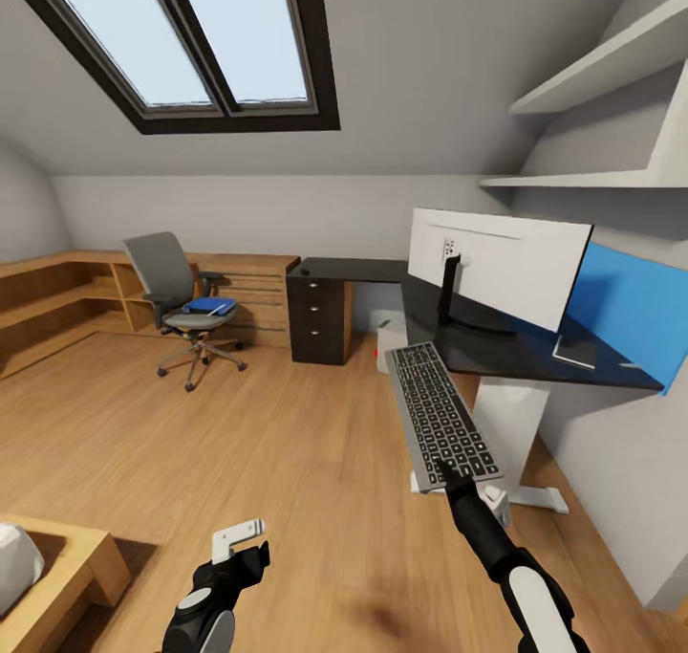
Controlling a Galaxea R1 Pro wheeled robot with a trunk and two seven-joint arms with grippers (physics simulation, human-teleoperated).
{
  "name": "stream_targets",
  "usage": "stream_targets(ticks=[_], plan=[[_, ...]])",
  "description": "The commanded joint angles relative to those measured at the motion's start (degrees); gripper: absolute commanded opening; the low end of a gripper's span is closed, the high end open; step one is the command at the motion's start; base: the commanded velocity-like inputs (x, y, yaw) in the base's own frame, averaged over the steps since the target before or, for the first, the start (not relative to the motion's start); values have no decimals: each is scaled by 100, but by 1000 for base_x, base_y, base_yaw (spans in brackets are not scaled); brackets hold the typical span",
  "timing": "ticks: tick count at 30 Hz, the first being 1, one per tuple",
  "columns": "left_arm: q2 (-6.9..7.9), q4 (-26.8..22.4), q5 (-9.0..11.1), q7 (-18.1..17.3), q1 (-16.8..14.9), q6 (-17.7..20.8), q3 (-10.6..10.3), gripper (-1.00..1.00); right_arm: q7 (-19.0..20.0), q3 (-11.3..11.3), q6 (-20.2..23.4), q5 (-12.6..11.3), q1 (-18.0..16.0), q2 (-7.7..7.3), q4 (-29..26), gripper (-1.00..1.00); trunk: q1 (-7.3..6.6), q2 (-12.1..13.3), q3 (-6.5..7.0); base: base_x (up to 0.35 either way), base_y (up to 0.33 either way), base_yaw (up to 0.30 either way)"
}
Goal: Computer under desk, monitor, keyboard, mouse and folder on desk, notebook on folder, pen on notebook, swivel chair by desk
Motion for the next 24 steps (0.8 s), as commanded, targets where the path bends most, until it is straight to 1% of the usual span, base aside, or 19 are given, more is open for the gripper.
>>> stream_targets(ticks=[1, 9, 16, 20, 24], plan=[[2, -9, 52, 53, -4, 12, -12, 100, 13, -21, 43, -30, 0, 7, -4, -100, -23, 39, 12, 215, 0, 0], [2, -9, 52, 47, -4, 12, -13, 100, 13, -15, -3, -32, 0, 25, -2, -100, -199, 359, 214, 313, 0, 34], [2, -9, 52, 48, -3, 12, -15, 100, 31, -15, -4, -32, 0, 36, -2, -100, -353, 640, 370, 323, 0, 189], [2, -7, 59, 44, -4, 12, -14, 100, 34, -15, -4, -32, 0, 42, -2, -100, -353, 640, 372, 286, 5, 234], [2, -1, 54, 40, -4, 12, -15, 100, 33, -15, -4, -32, 0, 42, -2, -100, -353, 640, 373, 77, 3, 238]])
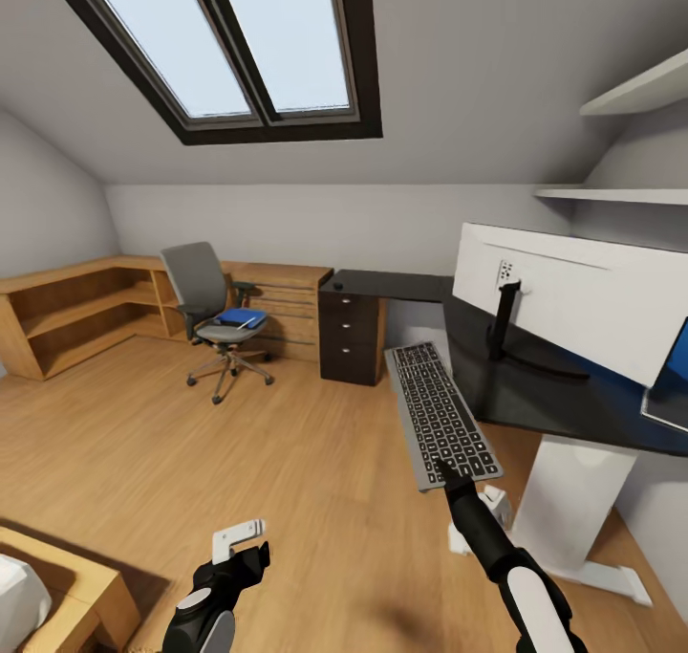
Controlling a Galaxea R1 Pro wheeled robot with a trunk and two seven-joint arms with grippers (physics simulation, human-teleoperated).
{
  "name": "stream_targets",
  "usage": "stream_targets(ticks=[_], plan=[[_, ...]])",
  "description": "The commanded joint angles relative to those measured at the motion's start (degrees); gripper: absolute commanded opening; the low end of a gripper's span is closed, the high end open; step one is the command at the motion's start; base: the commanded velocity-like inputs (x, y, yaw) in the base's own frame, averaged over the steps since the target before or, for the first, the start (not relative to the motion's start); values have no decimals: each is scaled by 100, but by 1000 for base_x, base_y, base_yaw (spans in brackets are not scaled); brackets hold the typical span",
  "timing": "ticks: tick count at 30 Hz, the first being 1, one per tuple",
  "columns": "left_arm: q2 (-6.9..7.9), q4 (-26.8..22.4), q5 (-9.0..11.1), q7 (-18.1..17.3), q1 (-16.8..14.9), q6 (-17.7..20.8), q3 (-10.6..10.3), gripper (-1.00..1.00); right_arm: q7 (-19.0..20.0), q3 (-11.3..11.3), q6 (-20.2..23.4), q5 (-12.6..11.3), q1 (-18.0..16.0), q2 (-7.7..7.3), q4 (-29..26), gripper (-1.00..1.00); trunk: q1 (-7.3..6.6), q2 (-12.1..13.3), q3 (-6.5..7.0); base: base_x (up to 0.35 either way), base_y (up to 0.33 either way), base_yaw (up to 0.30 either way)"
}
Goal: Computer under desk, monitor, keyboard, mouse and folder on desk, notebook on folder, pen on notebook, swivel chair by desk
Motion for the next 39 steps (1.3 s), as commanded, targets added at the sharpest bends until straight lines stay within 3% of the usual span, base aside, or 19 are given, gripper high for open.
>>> stream_targets(ticks=[1, 25, 39], plan=[[2, -5, 53, 48, -5, 11, -11, 100, 13, -20, 46, -49, -3, 7, -5, -100, 0, -3, -6, 34, 1, 239], [2, -4, 50, 46, -5, 11, -11, 100, 12, -20, 44, -49, -3, 7, -5, -100, 0, -3, -170, 261, 204, 146], [0, 4, 50, 42, -5, 11, -11, 100, 22, -29, 27, -56, -3, 2, 4, -100, 0, -3, -208, 317, 23, 23]])
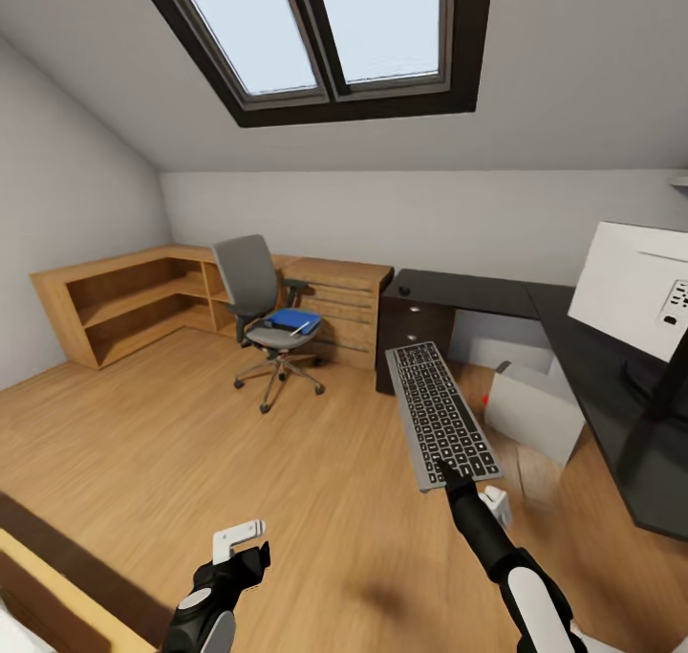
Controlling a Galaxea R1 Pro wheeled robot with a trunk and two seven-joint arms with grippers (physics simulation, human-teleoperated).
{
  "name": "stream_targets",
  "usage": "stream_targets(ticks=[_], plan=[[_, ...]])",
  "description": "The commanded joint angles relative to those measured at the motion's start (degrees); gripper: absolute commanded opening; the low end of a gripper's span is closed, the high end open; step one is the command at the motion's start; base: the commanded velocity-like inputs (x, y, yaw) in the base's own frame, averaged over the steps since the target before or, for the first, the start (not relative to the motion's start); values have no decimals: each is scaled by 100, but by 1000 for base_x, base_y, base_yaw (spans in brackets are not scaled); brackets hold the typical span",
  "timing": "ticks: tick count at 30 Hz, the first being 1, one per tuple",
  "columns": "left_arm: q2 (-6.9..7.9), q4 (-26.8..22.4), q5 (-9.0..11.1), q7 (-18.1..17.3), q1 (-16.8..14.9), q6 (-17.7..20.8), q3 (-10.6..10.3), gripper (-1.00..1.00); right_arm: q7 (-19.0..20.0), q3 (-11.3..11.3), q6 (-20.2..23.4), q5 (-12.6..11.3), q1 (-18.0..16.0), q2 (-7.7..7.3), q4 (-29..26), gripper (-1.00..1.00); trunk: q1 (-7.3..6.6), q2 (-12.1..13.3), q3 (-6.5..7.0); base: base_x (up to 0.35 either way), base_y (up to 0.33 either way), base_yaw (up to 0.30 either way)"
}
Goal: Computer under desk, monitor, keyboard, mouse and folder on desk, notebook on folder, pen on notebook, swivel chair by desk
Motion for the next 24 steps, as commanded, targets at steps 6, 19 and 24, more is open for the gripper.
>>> stream_targets(ticks=[6, 19, 24], plan=[[0, -3, 53, 51, -4, 11, -10, 100, 13, -22, -40, -51, -4, 5, -3, -100, 3, -3, -9, 321, 0, 0], [-4, 0, 53, 52, -4, 11, -16, 100, 21, -28, -59, -50, -4, -13, -19, -100, -41, 77, -67, 321, 1, -70], [1, -3, 70, 32, -4, 11, -10, 100, 24, -33, -59, -43, -4, -19, -112, -100, -151, 278, 9, 116, 66, -24]])
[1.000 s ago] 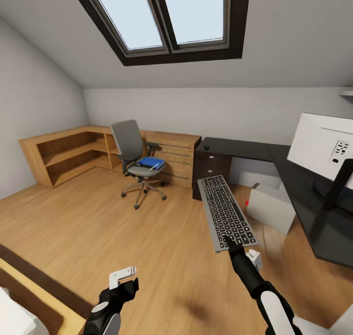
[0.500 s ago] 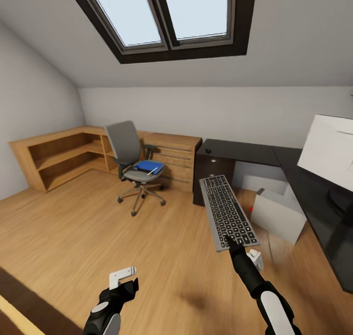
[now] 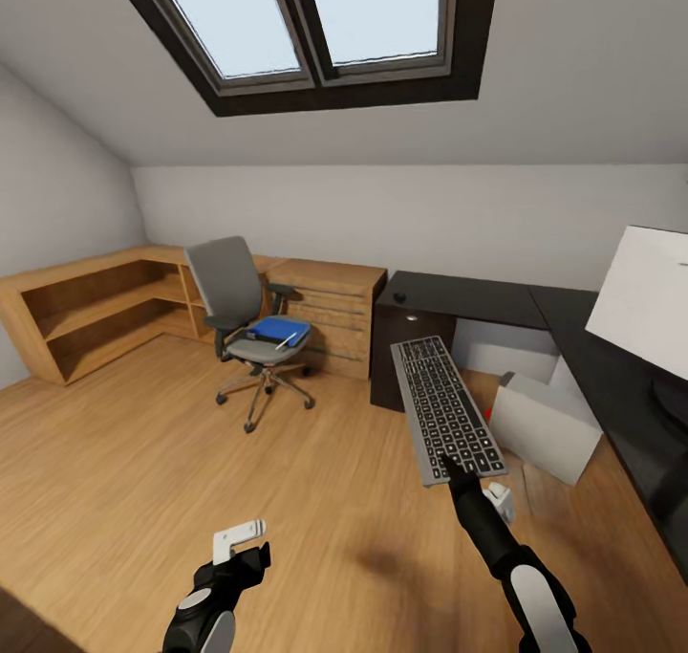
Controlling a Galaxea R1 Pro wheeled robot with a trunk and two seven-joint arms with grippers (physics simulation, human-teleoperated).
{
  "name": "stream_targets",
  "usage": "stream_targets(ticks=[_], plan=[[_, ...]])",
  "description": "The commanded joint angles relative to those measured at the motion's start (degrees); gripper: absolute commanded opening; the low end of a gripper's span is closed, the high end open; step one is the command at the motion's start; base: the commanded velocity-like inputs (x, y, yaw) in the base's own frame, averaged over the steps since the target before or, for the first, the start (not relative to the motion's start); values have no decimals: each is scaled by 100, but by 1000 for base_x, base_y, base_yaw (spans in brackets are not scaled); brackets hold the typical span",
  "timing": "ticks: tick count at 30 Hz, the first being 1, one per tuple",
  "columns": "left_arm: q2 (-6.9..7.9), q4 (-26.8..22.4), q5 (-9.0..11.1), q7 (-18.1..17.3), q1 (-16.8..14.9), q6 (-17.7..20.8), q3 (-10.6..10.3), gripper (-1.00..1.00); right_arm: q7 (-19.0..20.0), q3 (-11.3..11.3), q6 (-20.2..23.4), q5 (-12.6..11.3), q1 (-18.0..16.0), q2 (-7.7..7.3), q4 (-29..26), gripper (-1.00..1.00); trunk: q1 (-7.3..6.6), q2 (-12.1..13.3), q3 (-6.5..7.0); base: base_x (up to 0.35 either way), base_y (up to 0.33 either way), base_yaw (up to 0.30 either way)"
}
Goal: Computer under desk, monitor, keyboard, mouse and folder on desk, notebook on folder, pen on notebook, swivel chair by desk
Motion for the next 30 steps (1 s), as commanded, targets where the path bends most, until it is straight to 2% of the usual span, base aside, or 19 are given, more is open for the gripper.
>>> stream_targets(ticks=[1, 6, 22, 30], plan=[[2, -9, 54, 50, -4, 11, -9, 100, 11, -21, 46, -32, -3, 5, -22, -100, -23, 39, 12, 12, 8, -2], [0, -16, 48, 61, -4, 11, -9, 100, 9, -23, 46, -24, -3, 3, -66, -100, -133, 239, 102, 113, 2, -1], [-4, -20, 39, 85, -4, 11, -16, 100, 9, -23, 46, -23, -3, 2, -111, -100, -484, 881, 389, 332, 0, 0], [-4, -13, 42, 74, -4, 11, -16, 100, 2, -31, 46, -21, -3, 3, -112, -100, -484, 881, 387, 304, 0, -79]])
